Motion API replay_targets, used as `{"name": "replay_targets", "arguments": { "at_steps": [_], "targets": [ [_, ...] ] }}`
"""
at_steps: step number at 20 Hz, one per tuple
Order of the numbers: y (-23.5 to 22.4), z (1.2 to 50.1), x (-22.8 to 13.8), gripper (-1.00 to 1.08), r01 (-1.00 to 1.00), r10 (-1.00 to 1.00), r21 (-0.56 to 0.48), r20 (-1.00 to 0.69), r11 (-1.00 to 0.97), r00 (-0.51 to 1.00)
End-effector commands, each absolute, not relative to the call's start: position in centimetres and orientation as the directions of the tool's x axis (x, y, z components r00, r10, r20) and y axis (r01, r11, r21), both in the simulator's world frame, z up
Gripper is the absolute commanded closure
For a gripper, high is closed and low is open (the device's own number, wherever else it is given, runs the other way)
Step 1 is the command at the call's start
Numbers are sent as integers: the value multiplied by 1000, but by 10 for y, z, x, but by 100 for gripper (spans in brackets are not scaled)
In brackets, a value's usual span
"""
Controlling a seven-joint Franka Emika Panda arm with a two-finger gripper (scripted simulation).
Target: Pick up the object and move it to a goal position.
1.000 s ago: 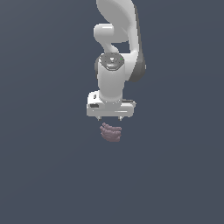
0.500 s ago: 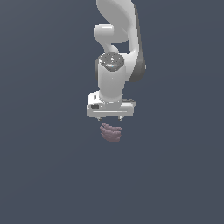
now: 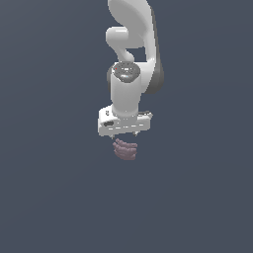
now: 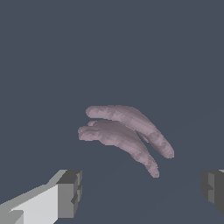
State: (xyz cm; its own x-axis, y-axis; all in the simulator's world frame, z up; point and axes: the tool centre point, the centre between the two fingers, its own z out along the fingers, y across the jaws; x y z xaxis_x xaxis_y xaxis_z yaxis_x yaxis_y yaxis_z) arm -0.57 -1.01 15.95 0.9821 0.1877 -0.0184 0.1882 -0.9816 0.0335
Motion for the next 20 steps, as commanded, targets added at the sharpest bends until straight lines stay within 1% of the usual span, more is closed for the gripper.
{"name": "replay_targets", "arguments": {
  "at_steps": [1,10,20],
  "targets": [
    [-10,158,-5,-92,242,241,32,-20,-970,970],
    [-10,152,0,-92,465,465,22,-24,-885,885],
    [-9,147,5,-92,683,683,10,-21,-730,730]
  ]
}}
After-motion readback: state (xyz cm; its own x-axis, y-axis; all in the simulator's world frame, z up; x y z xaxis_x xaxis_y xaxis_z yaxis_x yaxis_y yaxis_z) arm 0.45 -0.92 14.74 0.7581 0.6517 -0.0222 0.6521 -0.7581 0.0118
